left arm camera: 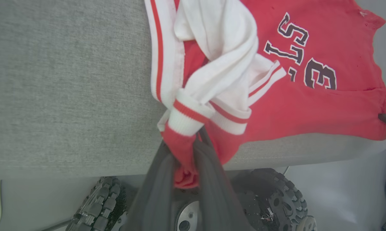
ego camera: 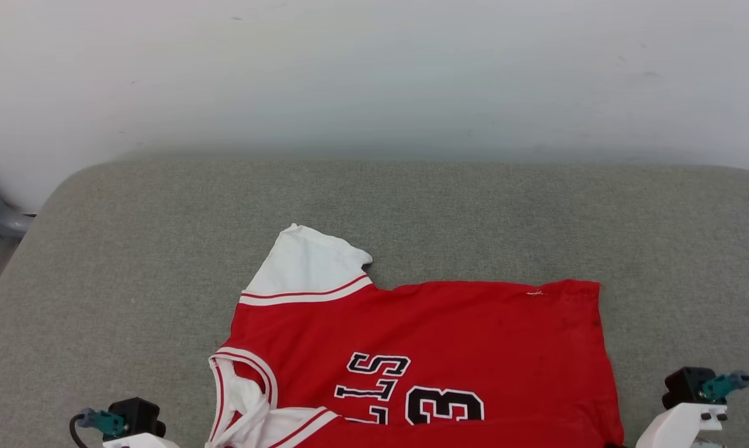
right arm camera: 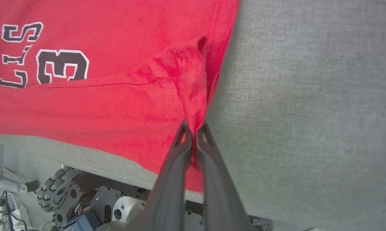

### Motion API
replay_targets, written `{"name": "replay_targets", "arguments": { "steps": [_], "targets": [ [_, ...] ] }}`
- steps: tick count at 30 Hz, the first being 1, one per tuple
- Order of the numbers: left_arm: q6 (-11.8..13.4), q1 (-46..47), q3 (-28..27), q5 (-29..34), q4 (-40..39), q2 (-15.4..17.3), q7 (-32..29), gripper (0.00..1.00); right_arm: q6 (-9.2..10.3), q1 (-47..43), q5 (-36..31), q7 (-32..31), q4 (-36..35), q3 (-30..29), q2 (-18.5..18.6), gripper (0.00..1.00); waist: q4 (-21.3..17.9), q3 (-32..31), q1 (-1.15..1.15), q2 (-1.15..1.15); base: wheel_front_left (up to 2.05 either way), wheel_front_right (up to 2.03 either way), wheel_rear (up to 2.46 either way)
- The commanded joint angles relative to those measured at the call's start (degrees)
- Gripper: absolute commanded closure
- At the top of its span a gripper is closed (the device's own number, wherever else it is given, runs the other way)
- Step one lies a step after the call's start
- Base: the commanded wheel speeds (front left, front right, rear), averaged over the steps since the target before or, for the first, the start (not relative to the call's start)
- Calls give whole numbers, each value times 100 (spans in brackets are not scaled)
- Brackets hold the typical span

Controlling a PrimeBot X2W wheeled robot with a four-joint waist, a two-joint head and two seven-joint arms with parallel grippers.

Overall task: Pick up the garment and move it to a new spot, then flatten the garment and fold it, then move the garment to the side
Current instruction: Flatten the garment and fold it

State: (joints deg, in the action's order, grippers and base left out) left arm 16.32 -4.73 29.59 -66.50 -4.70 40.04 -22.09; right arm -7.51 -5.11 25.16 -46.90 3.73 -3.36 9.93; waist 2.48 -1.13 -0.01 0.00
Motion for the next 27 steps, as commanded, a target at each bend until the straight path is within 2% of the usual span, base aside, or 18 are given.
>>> {"name": "replay_targets", "arguments": {
  "steps": [1,4,5,6,7,10,15,22,27],
  "targets": [
    [-36,-28,28,16,23,-64,47,100,3,-114,-2,36,23,-71,-61,100,16,0,1,0,0,0,0],
    [-103,38,79,48,183,-167,97,100,3,-244,-19,163,94,-184,-169,100,17,14,1,0,0,0,0],
    [-125,81,85,40,241,-212,108,52,3,-279,-32,205,123,-217,-197,71,9,23,1,0,0,0,0],
    [-154,120,86,28,297,-250,131,20,3,-318,6,250,142,-253,-246,6,2,28,1,0,0,0,0],
    [-168,152,87,29,359,-274,147,0,3,-345,11,325,133,-251,-266,0,-7,32,1,0,0,0,0],
    [-221,209,75,76,512,-352,245,0,3,-392,5,646,77,-257,-325,0,-35,35,1,0,0,0,0],
    [-221,374,-26,380,544,-274,641,0,3,-373,-211,1684,-228,-252,-333,0,-81,12,1,0,0,0,0],
    [-356,734,-362,1035,512,-465,2022,0,3,-166,-785,3085,-541,-354,-413,0,-141,-65,1,0,0,0,0],
    [-468,990,-377,1521,519,-681,2915,0,3,21,-958,3732,-791,-347,-514,0,-205,-2,1,0,0,0,0]
  ]
}}
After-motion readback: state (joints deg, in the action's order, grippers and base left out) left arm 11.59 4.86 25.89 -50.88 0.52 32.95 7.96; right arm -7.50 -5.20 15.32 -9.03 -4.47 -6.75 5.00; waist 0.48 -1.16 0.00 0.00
